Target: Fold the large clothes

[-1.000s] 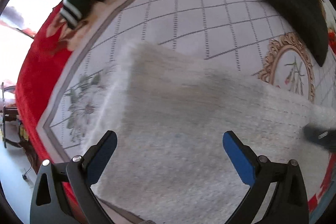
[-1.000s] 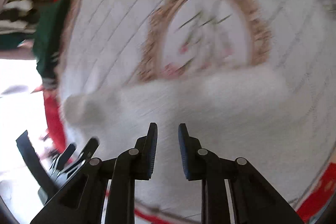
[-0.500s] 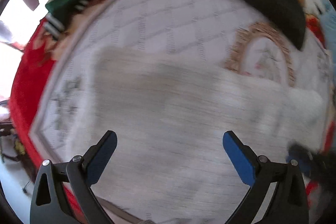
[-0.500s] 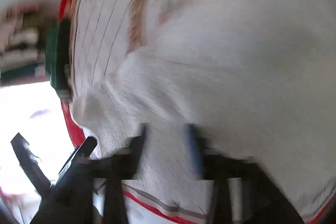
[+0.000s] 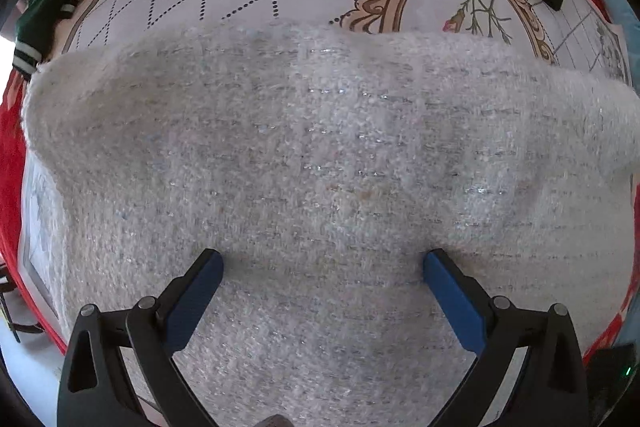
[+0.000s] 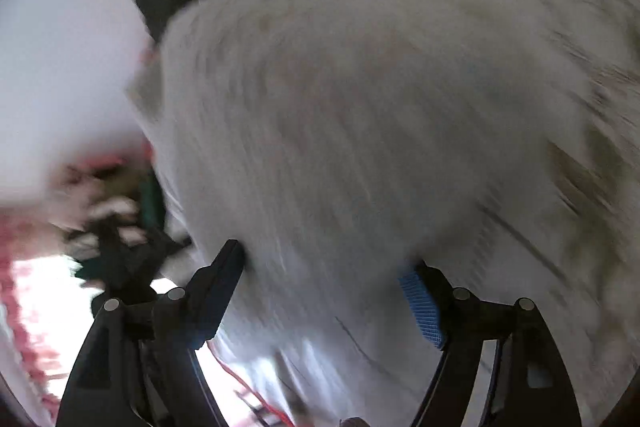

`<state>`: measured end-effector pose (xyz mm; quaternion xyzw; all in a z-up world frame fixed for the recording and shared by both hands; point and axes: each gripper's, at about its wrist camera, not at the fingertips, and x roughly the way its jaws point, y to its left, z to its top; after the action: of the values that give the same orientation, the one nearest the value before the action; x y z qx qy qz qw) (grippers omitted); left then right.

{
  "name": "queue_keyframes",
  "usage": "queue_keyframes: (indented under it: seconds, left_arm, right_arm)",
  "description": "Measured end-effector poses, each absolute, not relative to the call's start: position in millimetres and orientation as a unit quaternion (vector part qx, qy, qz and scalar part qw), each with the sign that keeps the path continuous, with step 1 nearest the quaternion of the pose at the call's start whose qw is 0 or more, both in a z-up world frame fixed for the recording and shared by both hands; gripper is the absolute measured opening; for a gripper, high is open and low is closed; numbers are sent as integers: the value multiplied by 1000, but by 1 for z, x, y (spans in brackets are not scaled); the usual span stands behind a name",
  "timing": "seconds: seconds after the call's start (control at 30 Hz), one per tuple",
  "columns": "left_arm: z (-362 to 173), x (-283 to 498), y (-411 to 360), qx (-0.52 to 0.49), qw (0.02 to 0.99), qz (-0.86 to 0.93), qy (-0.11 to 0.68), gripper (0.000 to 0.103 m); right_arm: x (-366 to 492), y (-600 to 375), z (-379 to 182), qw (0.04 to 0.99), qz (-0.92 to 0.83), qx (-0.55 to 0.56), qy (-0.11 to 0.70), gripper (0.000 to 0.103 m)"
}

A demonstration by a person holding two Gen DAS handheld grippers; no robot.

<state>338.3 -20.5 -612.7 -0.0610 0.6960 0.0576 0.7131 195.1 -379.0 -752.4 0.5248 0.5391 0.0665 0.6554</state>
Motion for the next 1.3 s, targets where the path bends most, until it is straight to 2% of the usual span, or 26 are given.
queue_keyframes:
  seconds: [0.03,0.13,0.2,0.23,0.27,0.33,0.43,0.5,0.6,0.7,0.9,1.0,1.1,1.3]
  left_arm:
    - [-613,340,-21,-58,713,56,696,103]
    - [-614,343,-23,-44,719,51,692,103]
    - [-612,351,-27,-42,724,52,687,103]
    - [-611,354,-27,-41,724,55,686,103]
    - [-608,356,-28,-42,720,55,691,103]
    - [-598,360,-31,-33,717,60,693,103]
    - [-583,360,-38,-14,728,71,682,103]
    - [-591,358,-43,-28,719,70,691,103]
    - [-624,356,-52,-62,698,60,711,103]
    - [-621,359,-65,-45,713,68,697,103]
    - [-612,359,-45,-97,716,51,690,103]
    - [-601,355,-20,-150,711,44,686,103]
    - [-566,336,30,-234,715,63,656,103]
    - [-501,252,142,-275,740,160,593,103]
  right_arm:
    - [201,-378,-756,655,77,545,519,82]
    - [227,-373,-773,630,107,595,488,82]
    - [241,-364,-783,620,114,619,468,63]
    - [247,-356,-788,613,116,632,459,37]
    - [251,-357,-787,613,117,638,452,27]
    - [255,-360,-775,626,105,631,446,23]
    - [255,-366,-740,668,93,592,441,21]
    - [250,-380,-712,693,86,565,439,21]
    - [248,-395,-700,694,67,564,441,21]
    - [254,-393,-686,713,65,532,453,21]
    - [271,-361,-635,763,110,436,464,21]
    - [280,-321,-602,794,134,362,470,21]
    - [279,-282,-577,815,152,283,482,21]
    - [292,-150,-555,830,224,77,505,21]
